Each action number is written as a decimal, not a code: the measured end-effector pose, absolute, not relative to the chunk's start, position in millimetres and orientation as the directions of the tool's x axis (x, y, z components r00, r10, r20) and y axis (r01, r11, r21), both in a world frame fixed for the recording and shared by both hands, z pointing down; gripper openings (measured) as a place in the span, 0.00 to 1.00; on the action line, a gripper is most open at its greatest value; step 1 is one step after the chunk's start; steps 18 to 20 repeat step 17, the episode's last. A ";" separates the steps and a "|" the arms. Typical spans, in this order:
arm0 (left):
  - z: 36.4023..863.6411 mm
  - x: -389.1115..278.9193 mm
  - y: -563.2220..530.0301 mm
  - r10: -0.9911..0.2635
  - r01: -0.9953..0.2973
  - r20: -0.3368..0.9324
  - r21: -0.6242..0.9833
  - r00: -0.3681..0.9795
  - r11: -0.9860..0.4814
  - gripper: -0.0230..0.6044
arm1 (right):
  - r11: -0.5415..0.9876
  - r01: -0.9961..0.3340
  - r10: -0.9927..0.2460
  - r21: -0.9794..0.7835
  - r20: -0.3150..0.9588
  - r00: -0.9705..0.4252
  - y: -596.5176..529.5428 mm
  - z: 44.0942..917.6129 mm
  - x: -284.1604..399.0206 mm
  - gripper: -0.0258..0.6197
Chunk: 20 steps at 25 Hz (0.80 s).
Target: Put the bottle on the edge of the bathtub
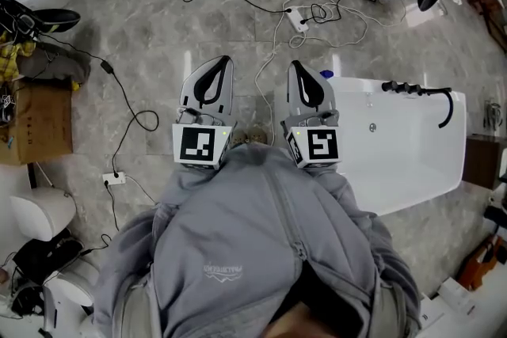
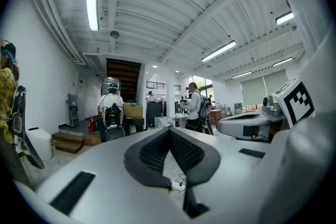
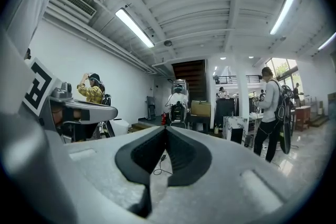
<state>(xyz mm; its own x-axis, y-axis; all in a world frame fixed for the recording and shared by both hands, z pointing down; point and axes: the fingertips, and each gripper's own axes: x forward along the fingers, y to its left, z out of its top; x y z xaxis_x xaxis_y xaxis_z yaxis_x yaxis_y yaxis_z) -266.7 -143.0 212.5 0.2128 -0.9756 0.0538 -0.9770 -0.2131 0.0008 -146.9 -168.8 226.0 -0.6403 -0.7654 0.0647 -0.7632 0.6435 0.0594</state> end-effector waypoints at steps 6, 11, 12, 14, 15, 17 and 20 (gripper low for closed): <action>216.1 -255.1 -144.9 -0.968 -0.969 0.054 -0.006 0.245 -0.245 0.04 | 0.639 -0.769 -0.768 0.025 0.077 -0.635 -171.6 232.3 -141.3 0.04; 214.3 -246.3 -149.2 -0.966 -0.967 0.048 -0.016 0.253 -0.254 0.04 | 0.647 -0.763 -0.761 0.022 0.078 -0.644 -175.2 234.0 -136.3 0.04; 215.0 -244.8 -149.7 -0.965 -0.966 0.049 -0.015 0.256 -0.257 0.05 | 0.649 -0.761 -0.760 0.021 0.079 -0.645 -175.4 234.4 -136.1 0.04; 216.5 -242.0 -151.3 -0.963 -0.964 0.051 -0.013 0.264 -0.265 0.05 | 0.650 -0.759 -0.758 0.021 0.080 -0.647 -176.7 235.1 -135.2 0.04; 216.8 -240.5 -152.3 -0.962 -0.963 0.051 -0.012 0.269 -0.270 0.04 | 0.651 -0.759 -0.758 0.022 0.080 -0.647 -178.0 235.3 -134.5 0.04; 216.7 -237.5 -154.6 -0.960 -0.960 0.048 -0.008 0.278 -0.278 0.04 | 0.651 -0.759 -0.758 0.023 0.081 -0.648 -180.8 235.3 -132.9 0.04; 216.7 -237.5 -154.6 -0.960 -0.960 0.048 -0.008 0.278 -0.278 0.04 | 0.651 -0.759 -0.758 0.023 0.081 -0.648 -180.8 235.3 -132.9 0.04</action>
